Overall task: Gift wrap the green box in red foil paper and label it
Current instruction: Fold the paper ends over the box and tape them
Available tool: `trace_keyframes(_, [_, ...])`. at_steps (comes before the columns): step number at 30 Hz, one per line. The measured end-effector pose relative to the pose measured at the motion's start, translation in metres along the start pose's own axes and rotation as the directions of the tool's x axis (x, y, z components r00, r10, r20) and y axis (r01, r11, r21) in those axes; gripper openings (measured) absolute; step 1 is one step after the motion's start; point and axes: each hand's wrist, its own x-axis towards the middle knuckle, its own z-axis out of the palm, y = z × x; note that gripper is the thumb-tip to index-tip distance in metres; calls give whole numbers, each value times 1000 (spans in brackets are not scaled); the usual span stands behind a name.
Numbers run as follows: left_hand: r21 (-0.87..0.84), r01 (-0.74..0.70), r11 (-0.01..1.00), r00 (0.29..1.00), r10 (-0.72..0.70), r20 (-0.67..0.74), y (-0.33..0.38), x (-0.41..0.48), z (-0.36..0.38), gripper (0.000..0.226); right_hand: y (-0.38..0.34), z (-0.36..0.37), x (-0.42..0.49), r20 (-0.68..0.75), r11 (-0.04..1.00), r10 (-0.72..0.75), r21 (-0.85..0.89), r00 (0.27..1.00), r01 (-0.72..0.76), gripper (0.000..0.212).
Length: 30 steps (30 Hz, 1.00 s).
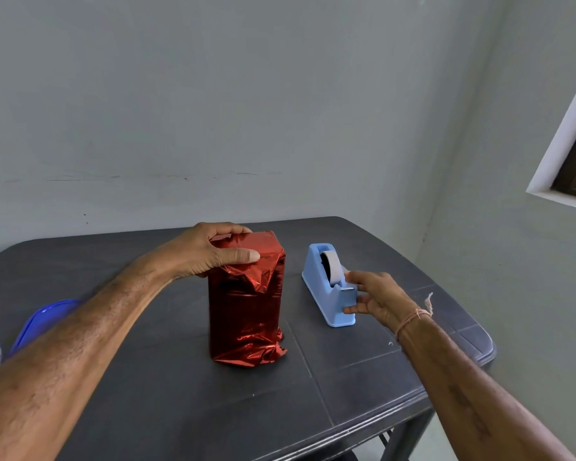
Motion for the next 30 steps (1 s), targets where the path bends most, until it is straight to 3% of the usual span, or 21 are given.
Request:
trace_keyframes(10, [-22, 2, 1000, 1000, -2, -5, 2, -2, 0, 86, 38, 0, -3, -85, 983, -41, 175, 996, 55, 42])
trace_keyframes(14, [-11, 4, 1000, 1000, -4, 1, 3, -3, 0, 81, 50, 3, -12, -68, 965, -56, 253, 996, 72, 19])
trace_keyframes(19, [-2, 4, 1000, 1000, -4, 0, 4, -4, 1, 87, 62, 7, -14, -113, 927, -103, 349, 988, 136, 20])
trace_keyframes(23, [-3, 2, 1000, 1000, -2, 3, 3, -4, 1, 77, 73, 11, -13, -115, 895, -187, 389, 976, 218, 25])
trace_keyframes(26, [7, 2, 1000, 1000, -2, 0, 2, -4, 1, 85, 81, 15, -9, -157, 895, -226, 356, 961, 269, 22])
trace_keyframes(30, [-2, -2, 1000, 1000, 2, 2, 2, -3, 1, 90, 99, 20, -4, -313, 947, -247, 123, 917, 297, 14])
